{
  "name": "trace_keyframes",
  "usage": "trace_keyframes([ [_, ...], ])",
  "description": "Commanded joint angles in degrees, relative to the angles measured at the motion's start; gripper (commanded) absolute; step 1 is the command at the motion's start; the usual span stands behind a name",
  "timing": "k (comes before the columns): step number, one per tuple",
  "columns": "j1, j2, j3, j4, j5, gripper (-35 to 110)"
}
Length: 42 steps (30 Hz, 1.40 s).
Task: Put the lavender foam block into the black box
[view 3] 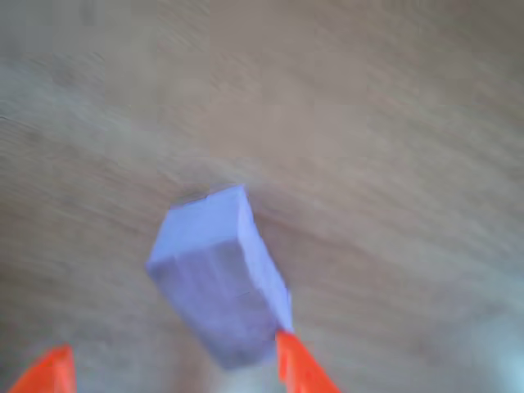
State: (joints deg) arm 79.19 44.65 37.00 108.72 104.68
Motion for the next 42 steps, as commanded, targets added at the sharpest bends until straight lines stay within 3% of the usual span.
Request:
trace_keyframes([
  [1,1.3,-0.4,-2.3,-1.0,-1.2,33],
  [25,2.8,-5.5,-6.8,-1.2,-5.3,31],
  [31,3.3,-6.2,-7.1,-1.3,-5.5,18],
  [34,3.5,-6.2,-7.2,-0.9,-5.4,0],
  [42,2.3,-2.2,-7.2,0.9,-12.0,0],
])
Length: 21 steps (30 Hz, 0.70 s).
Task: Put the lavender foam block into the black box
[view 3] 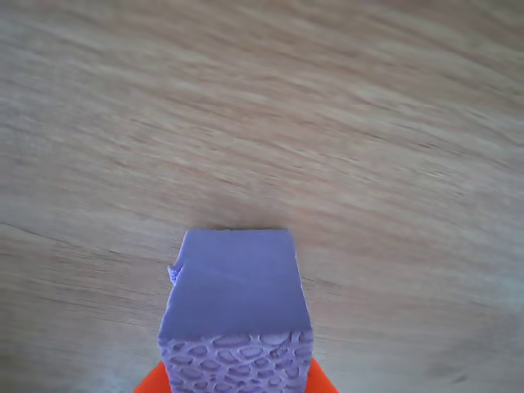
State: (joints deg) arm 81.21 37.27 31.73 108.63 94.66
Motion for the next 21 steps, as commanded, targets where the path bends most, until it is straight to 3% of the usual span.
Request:
trace_keyframes([
  [1,-0.1,6.7,-0.9,1.0,-2.2,0],
  [6,-2.9,19.0,7.4,1.0,-4.3,0],
  [21,-12.7,64.2,42.0,1.1,1.7,0],
])
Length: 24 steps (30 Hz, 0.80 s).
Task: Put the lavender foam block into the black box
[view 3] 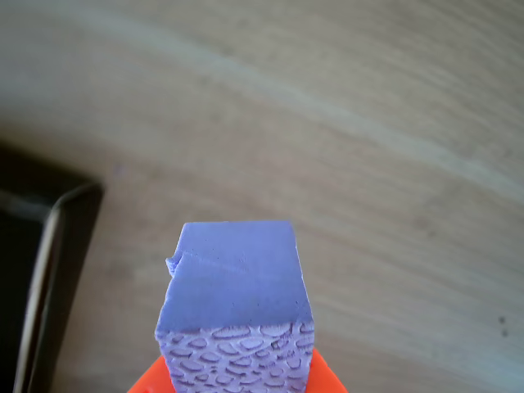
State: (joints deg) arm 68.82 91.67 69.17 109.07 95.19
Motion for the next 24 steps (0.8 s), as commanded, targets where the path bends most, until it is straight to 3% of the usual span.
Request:
trace_keyframes([
  [1,-0.8,11.8,6.0,0.6,0.9,0],
  [8,-7.7,17.1,11.4,0.2,0.4,0],
  [13,-19.1,19.1,11.8,0.2,3.1,0],
  [24,-46.7,6.5,6.6,-7.2,28.5,0],
])
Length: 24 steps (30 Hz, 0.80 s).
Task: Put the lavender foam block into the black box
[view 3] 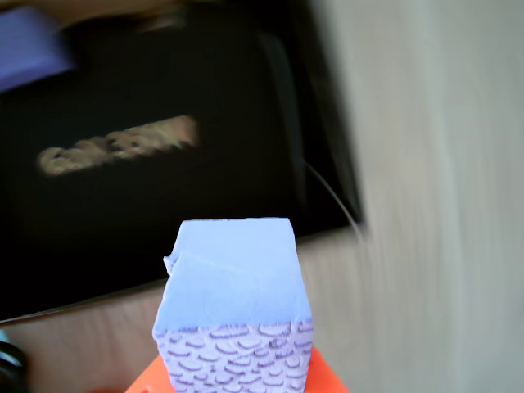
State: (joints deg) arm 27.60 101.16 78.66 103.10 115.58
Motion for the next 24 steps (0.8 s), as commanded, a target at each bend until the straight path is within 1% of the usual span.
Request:
trace_keyframes([
  [1,-7.8,-4.7,-3.7,-1.8,11.1,0],
  [4,-11.2,-7.1,-5.1,-4.0,15.0,0],
  [8,-10.1,-10.4,-11.0,-0.4,12.0,0],
  [12,-8.9,-10.4,-11.2,0.4,10.2,0],
  [13,-8.5,-10.3,-11.2,0.4,9.2,6],
  [14,-8.1,-10.2,-11.2,0.4,7.9,18],
  [15,-7.8,-10.0,-11.2,0.0,6.5,34],
  [16,-7.6,-9.9,-11.2,-0.1,5.5,43],
  [19,-7.0,-9.1,-10.6,0.0,6.7,50],
  [24,-6.3,-9.2,-10.8,0.5,6.9,52],
])
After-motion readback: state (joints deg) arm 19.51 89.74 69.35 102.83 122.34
